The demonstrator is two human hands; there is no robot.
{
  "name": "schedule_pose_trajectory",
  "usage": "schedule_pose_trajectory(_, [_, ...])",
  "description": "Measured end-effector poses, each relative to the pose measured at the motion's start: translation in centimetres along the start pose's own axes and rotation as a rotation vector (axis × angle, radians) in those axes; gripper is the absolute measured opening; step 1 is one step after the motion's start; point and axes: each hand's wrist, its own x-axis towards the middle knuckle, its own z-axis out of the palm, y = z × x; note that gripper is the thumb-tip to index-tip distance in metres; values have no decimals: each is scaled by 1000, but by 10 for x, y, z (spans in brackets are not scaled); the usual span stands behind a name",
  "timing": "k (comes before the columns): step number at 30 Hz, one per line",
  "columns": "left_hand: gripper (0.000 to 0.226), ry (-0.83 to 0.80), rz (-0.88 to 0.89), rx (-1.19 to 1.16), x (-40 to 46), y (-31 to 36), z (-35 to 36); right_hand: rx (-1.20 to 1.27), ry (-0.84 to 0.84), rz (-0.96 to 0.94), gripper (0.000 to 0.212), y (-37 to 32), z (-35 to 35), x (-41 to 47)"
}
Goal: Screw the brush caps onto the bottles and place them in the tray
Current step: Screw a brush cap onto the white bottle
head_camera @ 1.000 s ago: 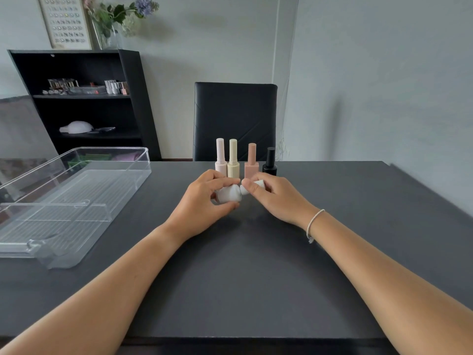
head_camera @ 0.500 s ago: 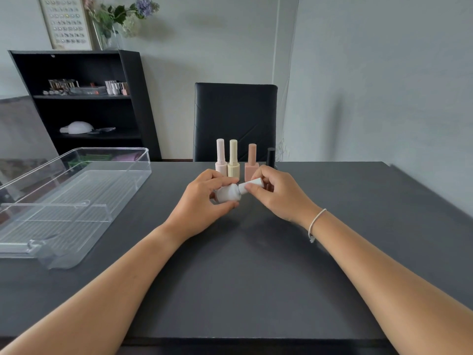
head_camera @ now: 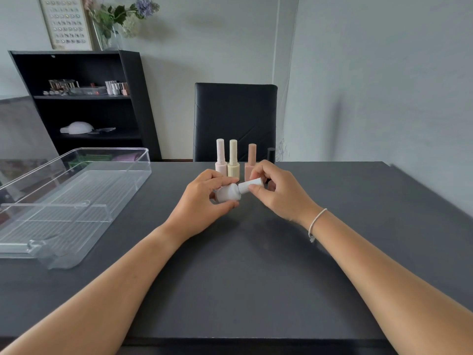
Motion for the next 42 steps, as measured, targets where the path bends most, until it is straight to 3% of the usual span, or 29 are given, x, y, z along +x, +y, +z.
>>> schedule_pose_trajectory(3, [44,-6,3,-1,0,0,0,-22,28,29,12,0,0,0])
schedule_pose_trajectory(9, [45,-15,3,4,-1,0,0,-66,32,88,45,-1,0,1])
schedule_pose_trajectory(11, [44,-4,3,-3,-1,0,0,-57,41,85,42,-2,0,0])
schedule_pose_trajectory(15, [43,1,0,-5,-2,2,-1,-17,21,37,15,-3,-3,-2])
schedule_pose_trajectory(20, [44,-7,-4,7,-1,1,-1,-53,4,12,7,-3,-1,-2])
schedule_pose_trajectory(29, [44,-13,-1,12,-1,0,0,-91,23,90,48,-4,-1,-1])
schedule_pose_trajectory(37, [44,-14,-7,14,-1,2,-1,-41,-23,0,11,-2,-1,-2])
schedule_pose_trajectory(40, [44,-17,-8,12,-1,2,-1,-60,0,16,11,-2,-1,-2])
schedule_pose_trajectory(42, [44,-20,-10,13,-2,2,-1,-83,10,39,23,-2,-1,-2])
